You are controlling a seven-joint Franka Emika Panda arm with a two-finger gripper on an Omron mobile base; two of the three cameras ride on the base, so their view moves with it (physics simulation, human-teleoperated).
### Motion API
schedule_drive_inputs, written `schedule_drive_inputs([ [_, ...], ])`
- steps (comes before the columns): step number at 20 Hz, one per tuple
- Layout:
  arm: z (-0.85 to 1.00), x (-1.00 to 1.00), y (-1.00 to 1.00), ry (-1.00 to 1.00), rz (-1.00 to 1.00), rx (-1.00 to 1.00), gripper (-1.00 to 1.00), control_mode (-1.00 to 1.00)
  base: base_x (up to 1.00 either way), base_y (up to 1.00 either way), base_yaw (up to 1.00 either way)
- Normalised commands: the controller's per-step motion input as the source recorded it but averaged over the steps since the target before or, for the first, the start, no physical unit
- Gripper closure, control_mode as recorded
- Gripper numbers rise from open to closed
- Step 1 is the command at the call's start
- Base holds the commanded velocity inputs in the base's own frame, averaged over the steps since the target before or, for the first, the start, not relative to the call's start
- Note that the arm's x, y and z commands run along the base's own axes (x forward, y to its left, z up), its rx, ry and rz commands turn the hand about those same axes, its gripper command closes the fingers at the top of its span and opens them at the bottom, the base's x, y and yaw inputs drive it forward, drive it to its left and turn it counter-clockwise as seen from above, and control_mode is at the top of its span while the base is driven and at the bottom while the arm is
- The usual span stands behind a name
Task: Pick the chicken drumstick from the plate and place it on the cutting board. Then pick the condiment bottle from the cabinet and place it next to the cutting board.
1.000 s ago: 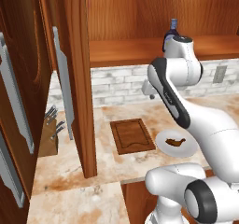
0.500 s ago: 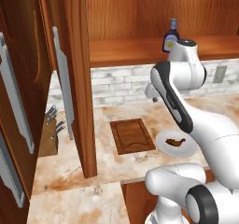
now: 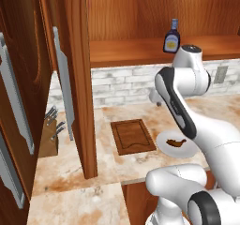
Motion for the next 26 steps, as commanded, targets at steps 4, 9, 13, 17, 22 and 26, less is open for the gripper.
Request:
schedule_drive_inputs([
  [4, -0.19, -0.02, -0.11, -0.02, 0.0, 0.0, -1.0, -1.0, 0.0, 0.0, 0.0],
  [9, -0.19, -0.02, -0.11, -0.01, 0.0, 0.0, -1.0, -1.0, 0.0, 0.0, 0.0],
  [13, -0.2, -0.03, -0.1, -0.02, 0.0, -0.01, -1.0, -1.0, 0.0, 0.0, 0.0],
  [17, -0.21, -0.03, -0.1, -0.02, 0.0, -0.01, -1.0, -1.0, 0.0, 0.0, 0.0],
  [22, -0.21, -0.02, -0.11, -0.01, 0.0, -0.01, -1.0, -1.0, 0.0, 0.0, 0.0],
  [26, -0.21, -0.02, -0.13, -0.01, 0.0, -0.02, -1.0, -1.0, 0.0, 0.0, 0.0],
])
